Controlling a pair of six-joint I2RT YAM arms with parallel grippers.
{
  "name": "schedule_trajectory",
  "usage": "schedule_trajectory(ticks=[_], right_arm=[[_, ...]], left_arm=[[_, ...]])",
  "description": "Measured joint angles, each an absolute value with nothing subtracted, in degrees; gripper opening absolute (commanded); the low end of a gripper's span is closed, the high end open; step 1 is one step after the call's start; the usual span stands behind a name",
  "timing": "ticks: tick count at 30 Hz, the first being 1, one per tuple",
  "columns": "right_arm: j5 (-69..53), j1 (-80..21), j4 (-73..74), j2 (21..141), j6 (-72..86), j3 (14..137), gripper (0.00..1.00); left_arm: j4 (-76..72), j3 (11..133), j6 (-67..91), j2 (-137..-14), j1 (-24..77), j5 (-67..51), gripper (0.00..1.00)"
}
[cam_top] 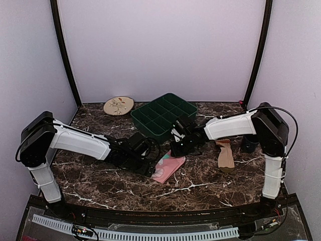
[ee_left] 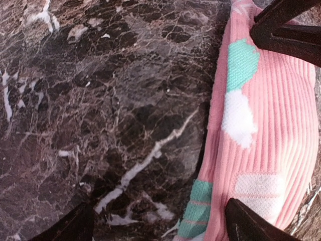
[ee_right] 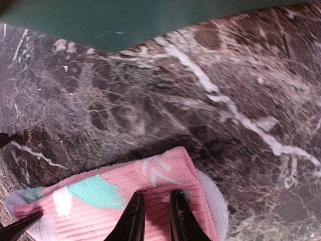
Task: Roll the socks
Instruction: Smooth out the sock at the center of the board.
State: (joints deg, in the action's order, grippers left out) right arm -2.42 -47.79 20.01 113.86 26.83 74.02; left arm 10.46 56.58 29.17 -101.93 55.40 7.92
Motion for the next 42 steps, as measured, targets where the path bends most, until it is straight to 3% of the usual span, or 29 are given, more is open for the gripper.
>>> schedule_trajectory(ticks=[9, 30, 35, 38, 42], right_arm=[[-2.2, -49.5, 22.8, 116.8, 22.7, 79.0, 0.19], [3.9, -50.7, 30.3, 110.3, 16.4, 77.9, 0.46], [7.7, -53.3, 31.7, 106.0, 15.8, 78.1, 0.64], [11.2, -56.2, 32.1, 104.1, 15.6, 78.4, 0.98], [16.6, -60.0, 29.4, 99.0, 16.8, 75.6, 1.0]], left_arm=[[11.3, 55.8, 31.8, -100.4, 57.4, 7.6, 0.93], [13.5, 59.6, 34.3, -97.0, 60.8, 11.1, 0.93], [13.3, 57.2, 33.0, -87.2, 60.9, 15.3, 0.94], [12.6, 53.0, 32.1, -79.8, 60.9, 17.4, 0.98], [8.2, 45.4, 29.6, -68.0, 60.9, 19.5, 0.99]])
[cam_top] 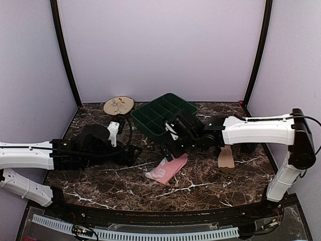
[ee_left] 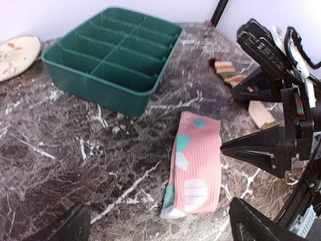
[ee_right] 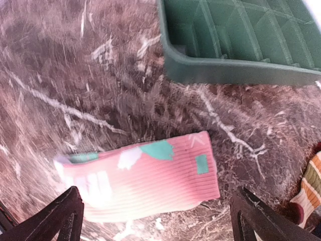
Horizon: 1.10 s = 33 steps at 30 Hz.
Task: Roll the socks
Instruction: Smooth out the sock at the center of the board, then roll the sock at the center of the board.
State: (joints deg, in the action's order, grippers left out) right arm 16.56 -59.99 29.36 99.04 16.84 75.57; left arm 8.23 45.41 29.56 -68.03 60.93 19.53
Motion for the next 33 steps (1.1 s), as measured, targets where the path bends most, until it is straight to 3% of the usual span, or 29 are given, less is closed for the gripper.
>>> schedule_trajectory(ticks=[1, 5, 8, 10, 13, 21, 33], right_arm=[[17.8, -60.6, 27.3, 96.6, 17.6, 73.4, 1.0], [22.3, -60.3, 19.6, 88.0, 21.4, 66.1, 0.95], [22.2, -59.5, 14.5, 86.7, 21.5, 65.0, 0.78], [21.6, -59.3, 13.6, 87.2, 20.9, 65.2, 0.72], [20.1, -60.1, 14.0, 89.5, 17.4, 67.3, 0.71], [21.9, -69.1, 20.1, 94.6, 10.2, 68.0, 0.68], [26.5, -79.6, 30.7, 106.9, 9.6, 75.0, 0.8]], left_arm=[[5.7, 42.6, 28.6, -64.4, 60.9, 20.1, 0.99], [-3.5, 31.9, 25.0, -50.7, 60.8, 23.3, 0.79], [-6.6, 27.6, 22.8, -45.1, 58.6, 22.7, 0.8], [-6.5, 27.6, 22.4, -45.0, 56.9, 22.4, 0.87], [-3.8, 29.9, 22.2, -48.5, 56.4, 22.9, 0.95], [6.0, 36.2, 23.3, -56.5, 56.4, 25.6, 0.98], [12.9, 38.5, 25.8, -56.3, 56.4, 25.5, 0.97]])
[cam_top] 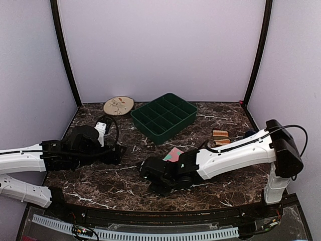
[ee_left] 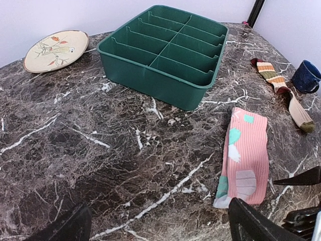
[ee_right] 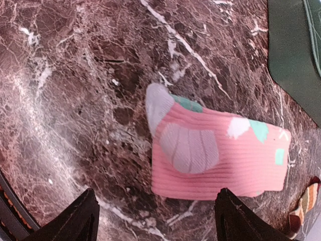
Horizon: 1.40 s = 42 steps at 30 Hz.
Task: Roll the socks
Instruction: Roll the sock at the center of the board.
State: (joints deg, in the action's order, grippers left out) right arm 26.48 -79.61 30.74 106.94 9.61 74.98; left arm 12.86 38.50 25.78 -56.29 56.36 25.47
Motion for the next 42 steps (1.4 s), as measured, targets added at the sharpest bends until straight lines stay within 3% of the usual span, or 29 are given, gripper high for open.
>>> schedule_trajectory(ticks=[12, 30, 42], right_arm=[[30.4, -79.4, 38.2, 119.1, 9.0, 86.3, 0.83], [29.7, -74.7, 43.5, 120.2, 7.1, 87.0, 0.78], [26.2, -74.4, 42.1, 119.3, 5.2, 84.6, 0.42]], left_arm=[[16.6, 38.1, 25.9, -49.2, 56.4, 23.5, 0.97], [17.7, 36.8, 24.1, -45.6, 56.4, 25.6, 0.97], [17.6, 36.6, 23.6, -45.8, 56.0, 26.2, 0.96]])
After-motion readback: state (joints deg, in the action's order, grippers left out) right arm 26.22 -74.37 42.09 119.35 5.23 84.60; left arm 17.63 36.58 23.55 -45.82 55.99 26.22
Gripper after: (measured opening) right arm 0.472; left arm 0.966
